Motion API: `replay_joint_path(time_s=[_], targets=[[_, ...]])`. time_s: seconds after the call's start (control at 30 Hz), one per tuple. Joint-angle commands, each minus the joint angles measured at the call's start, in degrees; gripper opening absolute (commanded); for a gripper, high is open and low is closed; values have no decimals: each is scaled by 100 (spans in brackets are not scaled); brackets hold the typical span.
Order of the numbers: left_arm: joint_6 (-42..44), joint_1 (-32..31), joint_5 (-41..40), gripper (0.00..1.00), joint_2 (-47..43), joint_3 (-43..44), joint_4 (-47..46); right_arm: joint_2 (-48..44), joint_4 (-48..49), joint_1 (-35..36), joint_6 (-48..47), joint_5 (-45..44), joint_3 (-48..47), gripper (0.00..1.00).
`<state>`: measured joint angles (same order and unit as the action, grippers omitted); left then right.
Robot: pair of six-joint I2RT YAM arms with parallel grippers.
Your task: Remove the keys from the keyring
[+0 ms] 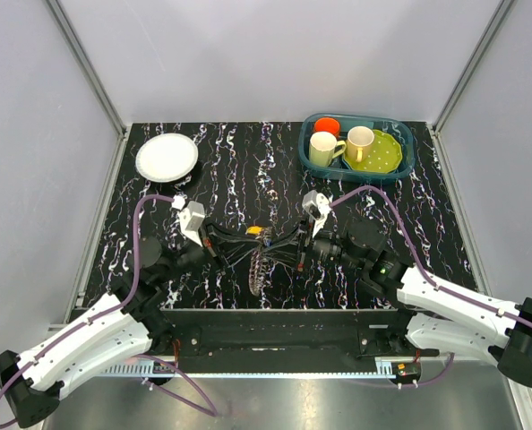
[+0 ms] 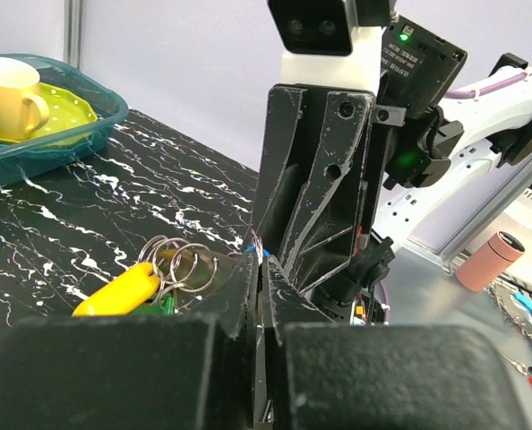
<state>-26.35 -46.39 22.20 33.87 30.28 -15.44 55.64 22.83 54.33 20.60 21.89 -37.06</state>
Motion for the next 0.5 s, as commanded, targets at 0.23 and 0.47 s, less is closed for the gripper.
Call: replay_joint_path(time_s=[0.23,0.47], targets=[[165,25,-453,0,-82,356,-117,61,213,78,-100,61,-126,0],[183,25,-558,0,-91,399,-3,141,213,96,-100,175,-126,0]])
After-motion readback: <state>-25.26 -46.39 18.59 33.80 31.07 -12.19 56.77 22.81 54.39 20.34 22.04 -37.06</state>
